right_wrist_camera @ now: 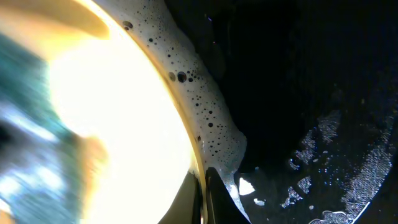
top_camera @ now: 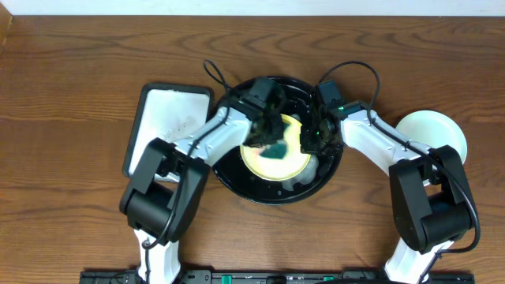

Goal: Clean dirty plates on tray and stack at the side
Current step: 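Scrub the yellow plate with the sponge while the right gripper holds its rim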

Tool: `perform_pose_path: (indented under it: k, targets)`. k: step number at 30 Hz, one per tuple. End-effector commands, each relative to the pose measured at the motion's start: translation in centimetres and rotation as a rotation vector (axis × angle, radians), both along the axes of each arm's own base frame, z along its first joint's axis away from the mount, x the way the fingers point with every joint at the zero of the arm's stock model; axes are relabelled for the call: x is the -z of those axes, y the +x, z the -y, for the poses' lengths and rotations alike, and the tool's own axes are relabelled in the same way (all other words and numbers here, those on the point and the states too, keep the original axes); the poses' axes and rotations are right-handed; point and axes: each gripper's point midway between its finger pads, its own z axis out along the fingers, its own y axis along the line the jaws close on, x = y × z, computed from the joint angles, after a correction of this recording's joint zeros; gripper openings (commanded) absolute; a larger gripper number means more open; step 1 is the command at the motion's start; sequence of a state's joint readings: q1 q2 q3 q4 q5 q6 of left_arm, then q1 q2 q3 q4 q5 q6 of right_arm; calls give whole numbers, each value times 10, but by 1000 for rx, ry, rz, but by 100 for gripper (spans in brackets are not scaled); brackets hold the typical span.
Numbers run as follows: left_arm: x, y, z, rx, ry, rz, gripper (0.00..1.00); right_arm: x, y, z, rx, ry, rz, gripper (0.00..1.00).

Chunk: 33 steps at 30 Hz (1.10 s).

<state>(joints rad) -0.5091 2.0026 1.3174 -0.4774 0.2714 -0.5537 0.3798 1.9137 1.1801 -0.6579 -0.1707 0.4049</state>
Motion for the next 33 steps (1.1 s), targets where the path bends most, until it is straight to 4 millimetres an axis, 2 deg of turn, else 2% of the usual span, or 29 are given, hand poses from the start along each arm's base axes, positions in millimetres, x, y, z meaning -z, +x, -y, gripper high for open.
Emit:
perform_pose_path:
  k: [1,4,7,14,17,19,22,24,26,33]
  targets:
    - [41,-7,-73,-13,300,-41,8,11,-8,11,-18,-59,-24,1]
    - [43,-28,-81,-1,337,-126,7,11,-8,11,-18,-59,-24,1]
    - [43,-50,-82,-9,336,-220,7,11,-8,11,-18,-59,-24,1]
    - [34,-97,-47,19,163,-431,8,11,-8,11,-18,-59,-25,1]
    - [32,-106,-47,49,173,-458,7,11,-8,11,-18,-59,-25,1]
    - [35,-101,-57,75,231,-422,7,11,-8,11,-18,-59,-24,1]
    - [40,-75,-94,55,453,-278,8,11,-7,11,-18,-58,-22,1]
    - [40,-55,-108,70,549,-180,8,11,-7,10,-18,-58,-21,1]
    - [39,-38,-109,115,581,-97,8,11,-7,10,-18,-58,-21,1]
    - [36,7,-86,200,523,105,8,11,-8,11,-18,-59,-23,1]
